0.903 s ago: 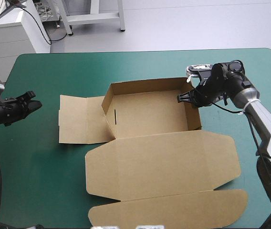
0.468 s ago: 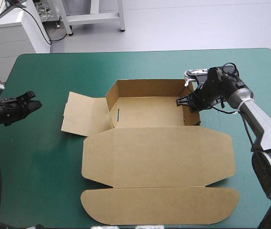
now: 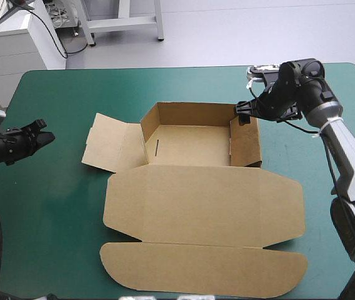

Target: Fold the box

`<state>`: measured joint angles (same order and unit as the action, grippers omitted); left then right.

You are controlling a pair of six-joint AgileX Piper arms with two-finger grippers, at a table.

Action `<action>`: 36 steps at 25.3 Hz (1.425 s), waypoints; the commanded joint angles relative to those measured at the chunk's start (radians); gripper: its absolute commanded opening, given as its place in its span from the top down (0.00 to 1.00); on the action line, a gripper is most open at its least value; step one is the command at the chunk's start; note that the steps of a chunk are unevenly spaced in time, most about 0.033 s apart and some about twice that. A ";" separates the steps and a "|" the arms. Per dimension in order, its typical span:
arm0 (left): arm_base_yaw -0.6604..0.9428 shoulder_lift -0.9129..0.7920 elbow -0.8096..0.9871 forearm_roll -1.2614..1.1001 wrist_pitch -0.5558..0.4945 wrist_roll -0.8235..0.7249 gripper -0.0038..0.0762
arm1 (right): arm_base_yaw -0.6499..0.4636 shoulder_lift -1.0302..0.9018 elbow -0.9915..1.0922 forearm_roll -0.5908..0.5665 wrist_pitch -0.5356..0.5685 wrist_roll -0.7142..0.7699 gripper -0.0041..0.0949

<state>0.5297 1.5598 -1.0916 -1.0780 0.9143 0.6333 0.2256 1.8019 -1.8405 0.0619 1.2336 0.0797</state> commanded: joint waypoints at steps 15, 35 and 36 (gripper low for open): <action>0.000 -0.041 -0.026 -0.057 0.023 0.002 0.96 | -0.002 -0.309 -0.053 0.107 0.018 0.103 0.06; 0.000 -0.041 -0.026 -0.043 0.017 0.002 0.96 | -0.002 -0.026 0.150 0.011 -0.052 0.162 0.06; 0.000 -0.041 -0.026 -0.043 0.017 0.002 0.96 | -0.002 -0.013 0.150 0.011 -0.052 0.159 0.06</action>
<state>0.5297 1.5598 -1.0906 -1.0692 0.9250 0.6333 0.2256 1.7997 -1.6685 0.0833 1.2027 0.2435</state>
